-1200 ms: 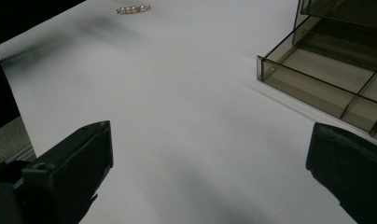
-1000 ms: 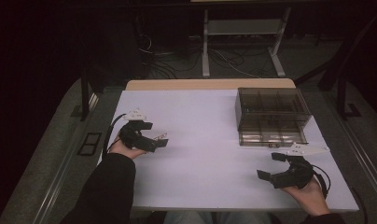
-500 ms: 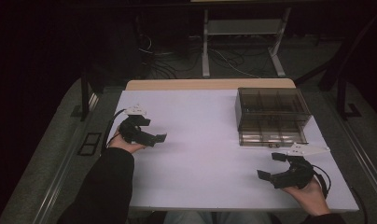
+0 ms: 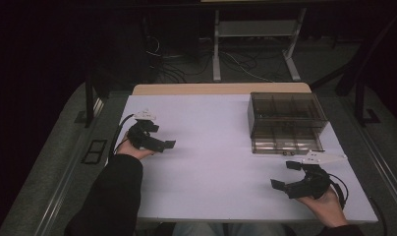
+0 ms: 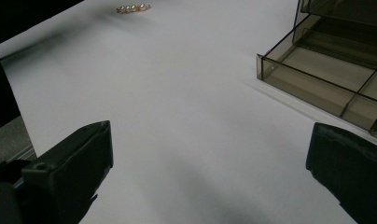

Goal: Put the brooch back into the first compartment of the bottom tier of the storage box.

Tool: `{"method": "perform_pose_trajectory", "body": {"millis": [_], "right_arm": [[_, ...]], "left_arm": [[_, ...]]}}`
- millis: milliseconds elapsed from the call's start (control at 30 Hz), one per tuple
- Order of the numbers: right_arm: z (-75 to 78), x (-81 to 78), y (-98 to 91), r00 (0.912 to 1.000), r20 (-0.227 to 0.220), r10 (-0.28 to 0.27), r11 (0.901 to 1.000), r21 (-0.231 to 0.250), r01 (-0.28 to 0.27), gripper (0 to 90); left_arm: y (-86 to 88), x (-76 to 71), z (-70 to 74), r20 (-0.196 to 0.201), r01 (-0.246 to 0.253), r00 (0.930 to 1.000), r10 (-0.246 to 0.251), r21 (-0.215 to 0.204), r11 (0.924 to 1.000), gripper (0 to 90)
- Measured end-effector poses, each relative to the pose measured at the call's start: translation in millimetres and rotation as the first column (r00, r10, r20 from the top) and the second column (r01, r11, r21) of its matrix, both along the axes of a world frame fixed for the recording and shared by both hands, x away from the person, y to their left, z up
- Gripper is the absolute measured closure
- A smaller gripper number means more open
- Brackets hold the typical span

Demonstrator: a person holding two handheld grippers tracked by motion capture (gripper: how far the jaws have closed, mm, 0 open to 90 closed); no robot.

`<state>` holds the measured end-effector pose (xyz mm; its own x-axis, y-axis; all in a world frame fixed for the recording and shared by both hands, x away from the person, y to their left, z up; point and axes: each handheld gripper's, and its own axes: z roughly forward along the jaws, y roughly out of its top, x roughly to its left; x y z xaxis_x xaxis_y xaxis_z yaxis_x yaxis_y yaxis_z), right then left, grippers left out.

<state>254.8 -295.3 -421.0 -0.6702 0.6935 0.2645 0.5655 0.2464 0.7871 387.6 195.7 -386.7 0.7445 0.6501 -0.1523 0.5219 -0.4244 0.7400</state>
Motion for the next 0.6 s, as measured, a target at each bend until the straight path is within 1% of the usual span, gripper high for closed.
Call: {"method": "perform_pose_trajectory", "body": {"millis": [200, 433, 600], "right_arm": [[-0.1, 0.1, -0.1, 1.0000, -0.001, 0.001, 1.0000, -0.002, -0.001, 0.1], [-0.2, 0.3, -0.2, 1.0000, -0.003, 0.005, 1.0000, -0.002, -0.005, 0.1], [-0.2, 0.5, -0.2, 1.0000, -0.003, 0.006, 1.0000, -0.004, -0.006, 0.1]], "left_arm": [[-1.4, 5.2, -6.7, -0.015, 0.009, 0.9998, -0.009, 0.020, 0.9997, 0.0], [-1.1, 10.1, -12.7, -0.027, 0.005, 0.9996, -0.004, 0.040, 0.9992, 0.0], [-0.5, 13.7, -17.1, -0.046, 0.005, 0.9989, -0.003, 0.043, 0.9991, 0.0]]}}
